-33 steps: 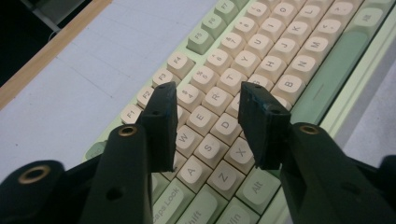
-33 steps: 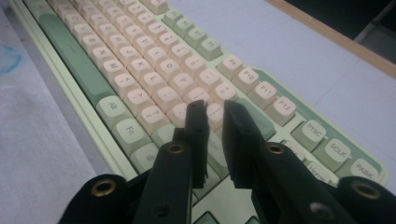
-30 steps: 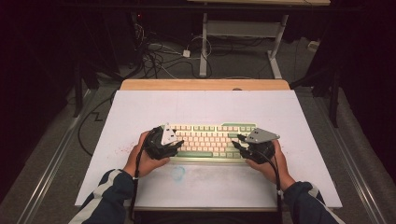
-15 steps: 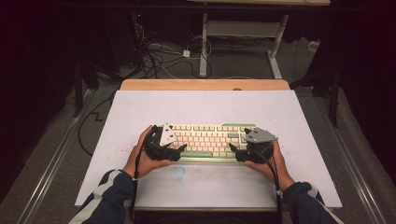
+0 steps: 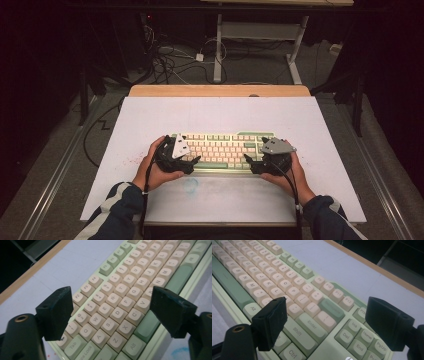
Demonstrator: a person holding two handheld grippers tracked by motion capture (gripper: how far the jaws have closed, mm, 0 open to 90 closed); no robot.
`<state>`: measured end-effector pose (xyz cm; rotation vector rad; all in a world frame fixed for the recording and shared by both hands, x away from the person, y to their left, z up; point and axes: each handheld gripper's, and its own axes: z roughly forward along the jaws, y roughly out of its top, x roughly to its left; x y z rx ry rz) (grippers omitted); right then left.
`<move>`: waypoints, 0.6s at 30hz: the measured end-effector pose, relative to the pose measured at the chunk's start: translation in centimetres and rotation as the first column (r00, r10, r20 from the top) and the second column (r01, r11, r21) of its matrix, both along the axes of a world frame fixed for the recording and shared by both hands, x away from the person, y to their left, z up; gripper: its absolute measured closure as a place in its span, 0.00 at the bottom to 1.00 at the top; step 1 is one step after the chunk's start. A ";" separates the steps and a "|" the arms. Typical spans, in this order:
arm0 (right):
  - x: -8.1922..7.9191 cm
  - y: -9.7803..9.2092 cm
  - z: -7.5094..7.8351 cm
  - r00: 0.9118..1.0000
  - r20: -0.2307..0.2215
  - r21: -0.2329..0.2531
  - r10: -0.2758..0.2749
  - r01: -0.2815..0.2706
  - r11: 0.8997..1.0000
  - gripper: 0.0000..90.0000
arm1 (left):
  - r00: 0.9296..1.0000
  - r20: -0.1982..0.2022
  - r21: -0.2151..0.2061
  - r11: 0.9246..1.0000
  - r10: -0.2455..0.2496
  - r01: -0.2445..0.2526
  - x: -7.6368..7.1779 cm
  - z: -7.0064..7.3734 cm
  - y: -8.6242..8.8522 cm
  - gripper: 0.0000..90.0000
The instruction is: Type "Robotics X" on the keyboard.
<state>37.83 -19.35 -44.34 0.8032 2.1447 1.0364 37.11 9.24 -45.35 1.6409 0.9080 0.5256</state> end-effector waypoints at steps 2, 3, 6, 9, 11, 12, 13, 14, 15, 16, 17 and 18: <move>0.0 0.0 0.0 1.000 0.004 -0.002 0.000 0.000 1.000 0.21 | 1.000 0.001 0.011 1.000 0.000 0.000 -0.1 -0.1 -0.1 0.21; -0.1 0.0 0.1 1.000 0.005 -0.001 -0.002 0.002 1.000 0.21 | 1.000 0.003 0.015 1.000 -0.002 0.002 -0.1 -0.1 -0.1 0.21; -0.2 -0.1 0.2 1.000 0.016 -0.003 -0.005 0.005 1.000 0.22 | 1.000 0.017 0.016 1.000 -0.004 0.003 -0.2 0.0 -0.1 0.21; -0.3 0.0 0.3 1.000 0.028 -0.009 -0.004 0.004 1.000 0.22 | 1.000 0.030 0.009 1.000 -0.003 0.003 -0.3 0.2 0.0 0.21; -0.4 -0.1 0.4 0.999 0.035 -0.005 -0.006 0.006 1.000 0.22 | 0.999 0.036 0.003 1.000 0.001 -0.001 -0.4 0.2 0.0 0.21; -0.5 -0.1 0.5 0.999 0.035 -0.006 -0.004 0.004 1.000 0.22 | 0.999 0.037 0.000 1.000 0.001 -0.001 -0.4 0.3 0.0 0.21; -0.5 -0.1 0.5 0.999 0.040 -0.008 -0.001 0.001 1.000 0.22 | 0.999 0.036 -0.002 1.000 -0.001 0.001 -0.4 0.3 0.0 0.21; -0.6 -0.1 0.5 0.999 0.043 -0.010 -0.002 0.003 1.000 0.22 | 0.999 0.034 0.000 1.000 -0.002 0.002 -0.5 0.3 0.0 0.21; -0.6 -0.1 0.6 0.999 0.045 -0.009 -0.002 0.002 1.000 0.22 | 1.000 0.030 0.009 1.000 -0.002 0.002 -0.6 0.3 0.0 0.22; -0.7 -0.1 0.6 0.999 0.044 -0.008 -0.002 0.002 1.000 0.22 | 1.000 0.027 0.018 1.000 -0.010 0.009 -0.6 0.3 0.0 0.23; -0.7 -0.1 0.7 0.999 0.045 -0.004 0.000 0.000 1.000 0.22 | 1.000 0.026 0.024 1.000 -0.013 0.012 -0.8 0.2 -0.1 0.23; -0.8 -0.1 0.7 0.999 0.047 -0.004 0.002 -0.002 1.000 0.23 | 1.000 0.028 0.026 1.000 -0.014 0.013 -0.8 0.2 -0.1 0.23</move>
